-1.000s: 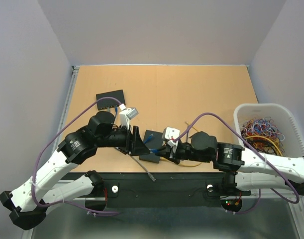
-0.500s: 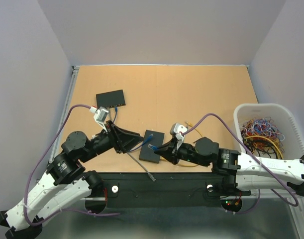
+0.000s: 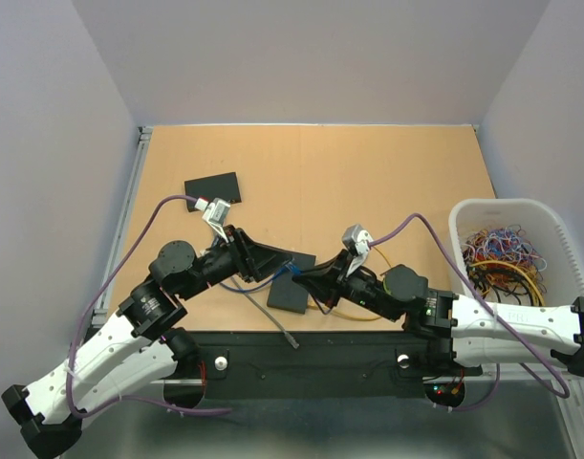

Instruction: Insert the plug into the switch port

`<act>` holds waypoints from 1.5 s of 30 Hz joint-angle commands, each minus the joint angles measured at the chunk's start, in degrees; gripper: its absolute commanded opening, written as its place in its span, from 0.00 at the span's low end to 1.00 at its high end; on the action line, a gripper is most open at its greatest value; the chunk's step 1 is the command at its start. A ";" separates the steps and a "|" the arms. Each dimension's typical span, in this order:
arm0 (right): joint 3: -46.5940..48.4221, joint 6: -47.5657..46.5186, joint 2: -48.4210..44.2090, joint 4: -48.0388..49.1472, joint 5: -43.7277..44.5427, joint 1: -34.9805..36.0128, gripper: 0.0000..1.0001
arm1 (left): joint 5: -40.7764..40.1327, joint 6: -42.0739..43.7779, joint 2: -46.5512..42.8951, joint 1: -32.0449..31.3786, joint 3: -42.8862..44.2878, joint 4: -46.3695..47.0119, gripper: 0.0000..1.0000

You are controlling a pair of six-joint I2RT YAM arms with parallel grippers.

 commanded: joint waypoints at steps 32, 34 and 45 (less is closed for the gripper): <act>3.43 3.14 3.58 7.90 4.00 0.34 0.00 | -3.21 0.50 -1.02 0.05 -4.05 3.45 0.41; 3.51 3.14 3.84 7.90 4.35 0.34 0.00 | -3.12 0.59 -0.94 0.05 -4.23 3.53 0.39; 3.07 3.49 3.58 9.74 7.42 0.34 0.00 | -1.54 0.06 -0.67 0.05 -4.14 4.41 0.24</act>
